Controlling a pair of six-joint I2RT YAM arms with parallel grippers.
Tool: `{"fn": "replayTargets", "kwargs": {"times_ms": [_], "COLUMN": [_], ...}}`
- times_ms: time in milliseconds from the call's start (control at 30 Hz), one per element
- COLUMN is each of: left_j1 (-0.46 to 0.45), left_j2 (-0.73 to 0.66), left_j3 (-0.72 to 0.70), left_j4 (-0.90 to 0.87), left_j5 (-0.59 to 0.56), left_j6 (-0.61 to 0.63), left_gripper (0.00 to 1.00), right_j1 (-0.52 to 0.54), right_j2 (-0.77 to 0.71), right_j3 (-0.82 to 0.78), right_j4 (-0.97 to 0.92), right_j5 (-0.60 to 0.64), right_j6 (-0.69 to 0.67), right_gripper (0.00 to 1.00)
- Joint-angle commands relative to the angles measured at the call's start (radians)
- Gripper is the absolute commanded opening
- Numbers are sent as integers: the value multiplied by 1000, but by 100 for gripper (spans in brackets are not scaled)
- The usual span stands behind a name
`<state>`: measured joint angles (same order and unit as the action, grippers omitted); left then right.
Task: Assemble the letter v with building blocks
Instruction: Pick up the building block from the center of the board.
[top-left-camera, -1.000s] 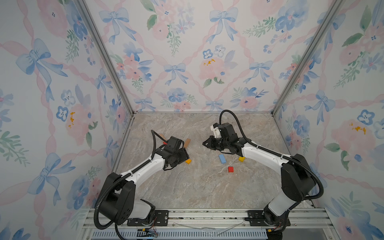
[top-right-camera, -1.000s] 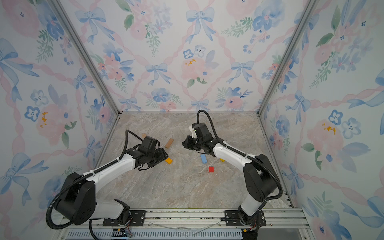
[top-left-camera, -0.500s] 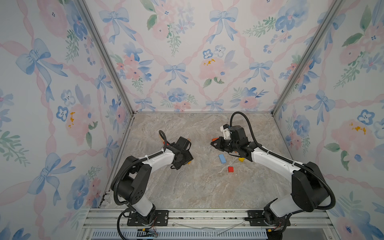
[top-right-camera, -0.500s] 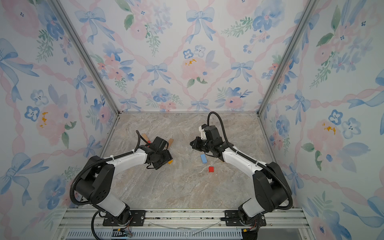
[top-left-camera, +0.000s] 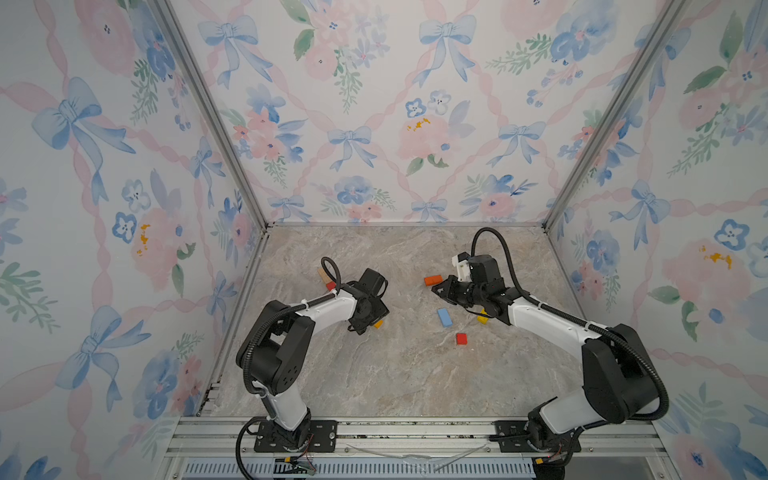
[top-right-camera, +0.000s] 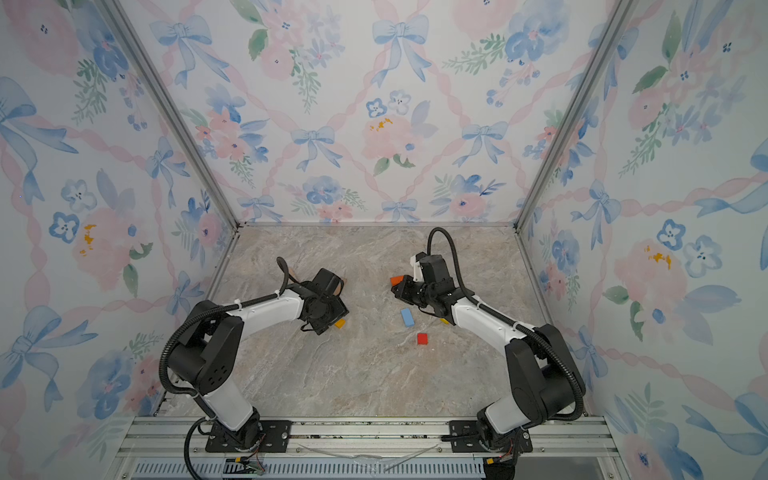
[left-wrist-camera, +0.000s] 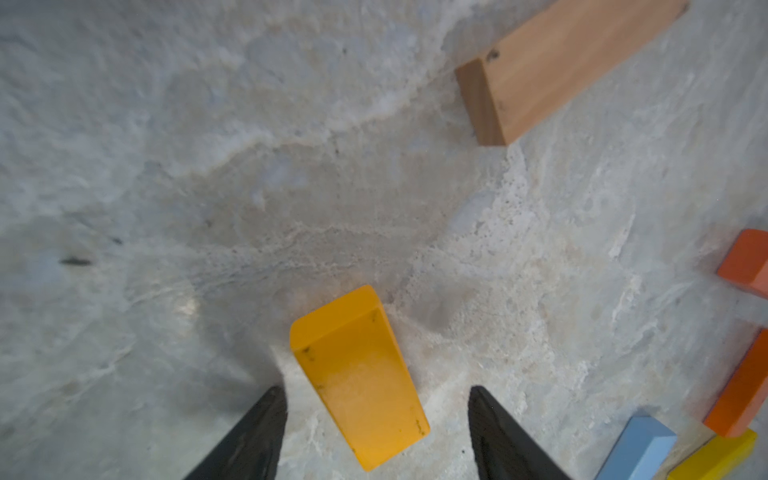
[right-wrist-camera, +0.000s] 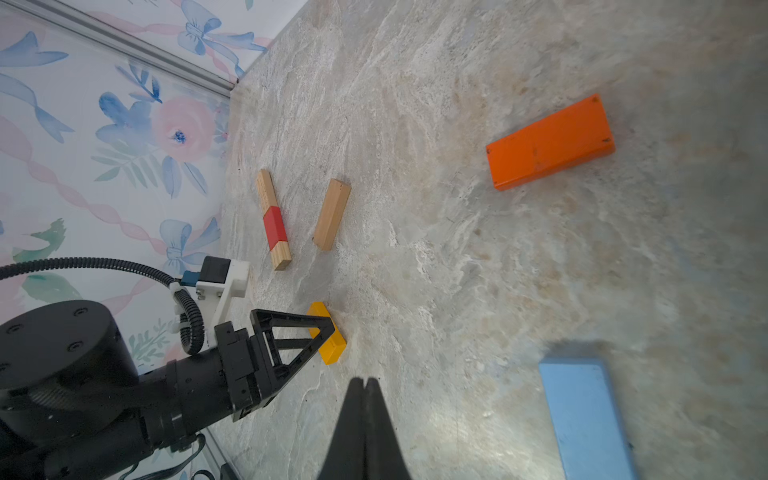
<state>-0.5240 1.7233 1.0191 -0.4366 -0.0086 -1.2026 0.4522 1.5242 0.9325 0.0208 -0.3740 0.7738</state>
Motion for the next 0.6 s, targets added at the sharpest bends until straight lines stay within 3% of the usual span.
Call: {"fn": "replayTargets", "kwargs": {"times_ms": [0,100,567], "left_j1": [-5,-8,-18], "left_j2": [24,60,137], "left_j3": [29,79,111], "left_j4": [-82,-146,-161], "left_j5": [-63,-103,-39], "left_j6": [4,47,168], "left_gripper": [69,69,57], "right_j1": [-9,-10,-10], "right_j2": [11,54,93], "right_j3": [-17,-10,17], "right_j4": [46,74,76], "right_j5": [-22,-42,-65], "right_j6": [15,31,33], "right_gripper": [3,3,2]}}
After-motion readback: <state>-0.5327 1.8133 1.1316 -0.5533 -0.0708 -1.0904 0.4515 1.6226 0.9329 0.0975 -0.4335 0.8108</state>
